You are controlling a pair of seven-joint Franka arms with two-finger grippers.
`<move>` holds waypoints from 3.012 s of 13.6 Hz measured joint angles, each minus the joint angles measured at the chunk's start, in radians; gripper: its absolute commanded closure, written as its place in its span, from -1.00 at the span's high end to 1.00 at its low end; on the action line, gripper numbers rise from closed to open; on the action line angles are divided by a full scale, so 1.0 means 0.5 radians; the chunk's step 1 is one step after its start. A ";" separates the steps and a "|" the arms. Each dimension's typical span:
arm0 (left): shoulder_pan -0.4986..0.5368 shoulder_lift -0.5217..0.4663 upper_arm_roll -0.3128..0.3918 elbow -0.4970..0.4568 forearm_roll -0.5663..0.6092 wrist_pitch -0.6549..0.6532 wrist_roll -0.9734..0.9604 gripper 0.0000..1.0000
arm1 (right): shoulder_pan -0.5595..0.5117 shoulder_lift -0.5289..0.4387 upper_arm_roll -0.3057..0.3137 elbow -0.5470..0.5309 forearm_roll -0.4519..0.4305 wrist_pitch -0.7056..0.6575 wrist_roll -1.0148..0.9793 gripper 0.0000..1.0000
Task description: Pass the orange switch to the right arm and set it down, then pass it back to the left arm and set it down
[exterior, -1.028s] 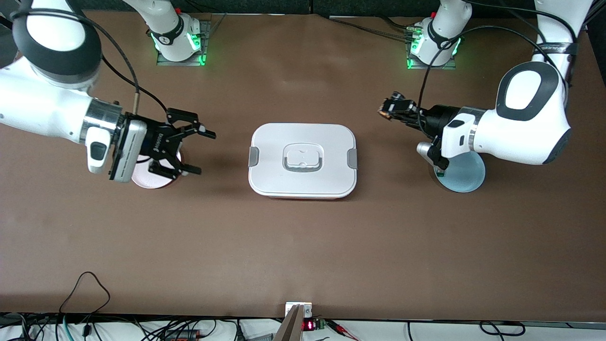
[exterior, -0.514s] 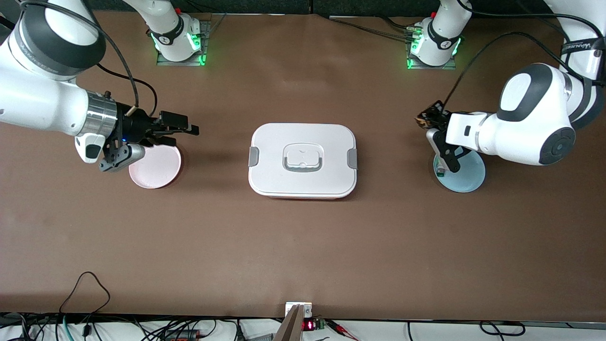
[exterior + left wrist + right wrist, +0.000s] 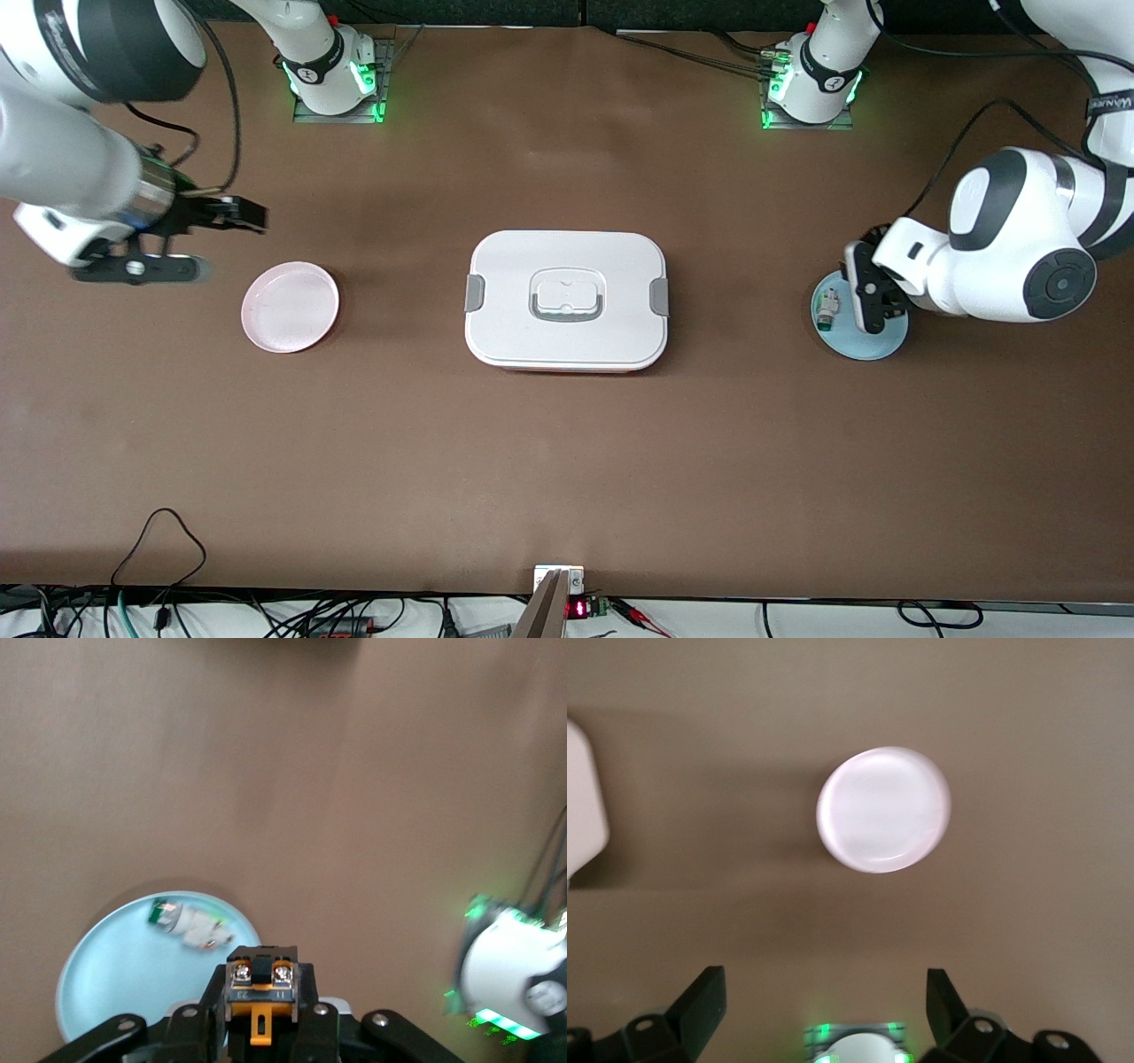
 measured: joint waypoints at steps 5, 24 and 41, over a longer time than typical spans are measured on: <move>0.203 0.123 0.003 -0.162 0.186 0.422 0.471 -1.00 | -0.150 0.010 -0.111 0.115 0.034 0.039 -0.004 1.00; 0.397 0.276 0.003 -0.700 0.311 1.501 0.793 -1.00 | -0.300 -0.332 -0.108 -0.423 0.085 0.338 -0.267 1.00; 0.446 0.095 -0.102 -0.364 0.310 0.923 0.319 1.00 | -0.300 -0.336 -0.092 -0.345 0.092 0.300 -0.337 1.00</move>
